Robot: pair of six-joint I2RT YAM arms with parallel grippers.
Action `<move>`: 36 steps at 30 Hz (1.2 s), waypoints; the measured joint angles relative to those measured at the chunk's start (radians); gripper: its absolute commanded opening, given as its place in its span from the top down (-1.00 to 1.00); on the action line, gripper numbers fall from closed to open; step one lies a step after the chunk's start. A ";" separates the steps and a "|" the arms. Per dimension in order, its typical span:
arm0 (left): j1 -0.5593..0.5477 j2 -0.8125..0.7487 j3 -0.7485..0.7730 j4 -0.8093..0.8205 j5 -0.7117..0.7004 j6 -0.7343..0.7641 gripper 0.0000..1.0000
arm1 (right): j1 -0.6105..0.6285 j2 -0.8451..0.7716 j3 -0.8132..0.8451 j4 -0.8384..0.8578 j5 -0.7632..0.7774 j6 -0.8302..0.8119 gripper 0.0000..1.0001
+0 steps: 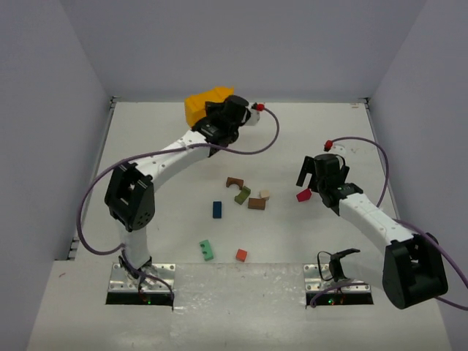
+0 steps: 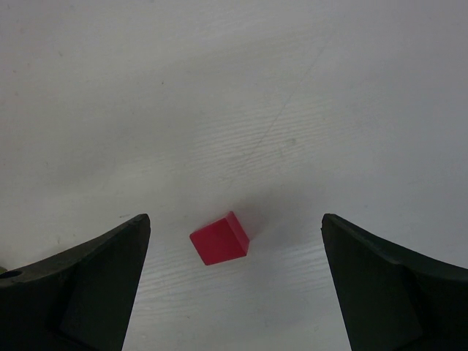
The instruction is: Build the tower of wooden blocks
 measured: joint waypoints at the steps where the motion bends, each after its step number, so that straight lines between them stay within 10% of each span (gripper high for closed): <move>1: 0.040 -0.007 0.040 -0.040 0.064 -0.048 1.00 | 0.000 0.003 0.004 0.002 -0.002 -0.001 -0.97; 9: 0.548 -0.041 0.188 -0.164 0.697 -0.581 1.00 | 0.000 0.020 0.008 0.004 -0.019 -0.002 -0.97; 16: 0.911 0.156 0.419 -0.166 0.847 -1.258 1.00 | 0.000 0.022 0.008 0.003 -0.016 -0.001 -0.97; 25: 0.974 0.347 0.462 -0.230 0.867 -1.585 0.99 | 0.000 0.019 0.007 0.002 -0.004 -0.001 -0.97; 36: 0.971 0.400 0.489 -0.264 0.848 -1.622 0.21 | 0.000 -0.011 0.003 -0.009 -0.005 0.002 -0.97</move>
